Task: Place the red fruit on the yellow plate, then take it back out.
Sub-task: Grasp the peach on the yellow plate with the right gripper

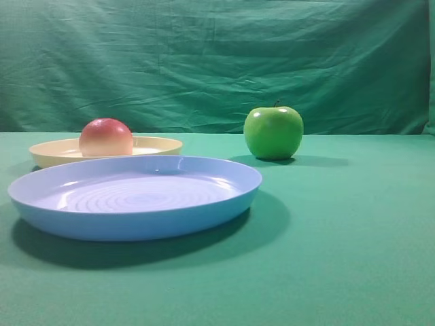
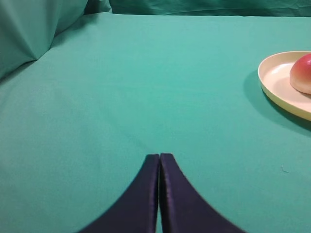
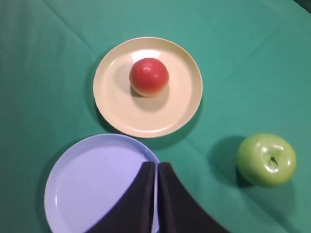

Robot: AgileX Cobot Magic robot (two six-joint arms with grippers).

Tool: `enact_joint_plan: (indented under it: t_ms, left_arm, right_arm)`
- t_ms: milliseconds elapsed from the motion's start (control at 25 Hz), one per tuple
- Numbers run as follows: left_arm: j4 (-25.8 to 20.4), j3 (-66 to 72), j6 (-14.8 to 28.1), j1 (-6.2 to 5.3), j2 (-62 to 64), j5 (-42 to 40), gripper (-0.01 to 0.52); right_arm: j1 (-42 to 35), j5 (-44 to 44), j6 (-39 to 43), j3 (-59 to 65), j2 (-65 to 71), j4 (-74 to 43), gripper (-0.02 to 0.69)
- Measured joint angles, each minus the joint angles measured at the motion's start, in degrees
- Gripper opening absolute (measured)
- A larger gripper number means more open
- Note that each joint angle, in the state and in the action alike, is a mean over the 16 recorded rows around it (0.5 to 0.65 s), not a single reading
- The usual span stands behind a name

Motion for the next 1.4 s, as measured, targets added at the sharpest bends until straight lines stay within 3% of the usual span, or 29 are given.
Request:
enact_joint_plan:
  t_ms: [800, 1080, 1400]
  left_arm:
    - [0.0, 0.0, 0.0, 0.0, 0.0, 0.0, 0.0]
    - [0.0, 0.0, 0.0, 0.0, 0.0, 0.0, 0.0]
    - [0.0, 0.0, 0.0, 0.0, 0.0, 0.0, 0.0]
  right_arm:
    - [0.0, 4.0, 9.5, 2.8, -18.3, -11.9, 0.0]
    - [-0.8, 0.6, 11.7, 13.8, -29.0, -14.1, 0.0]
    - [-8.3, -11.5, 12.8, 35.8, -45.8, -14.4, 0.0]
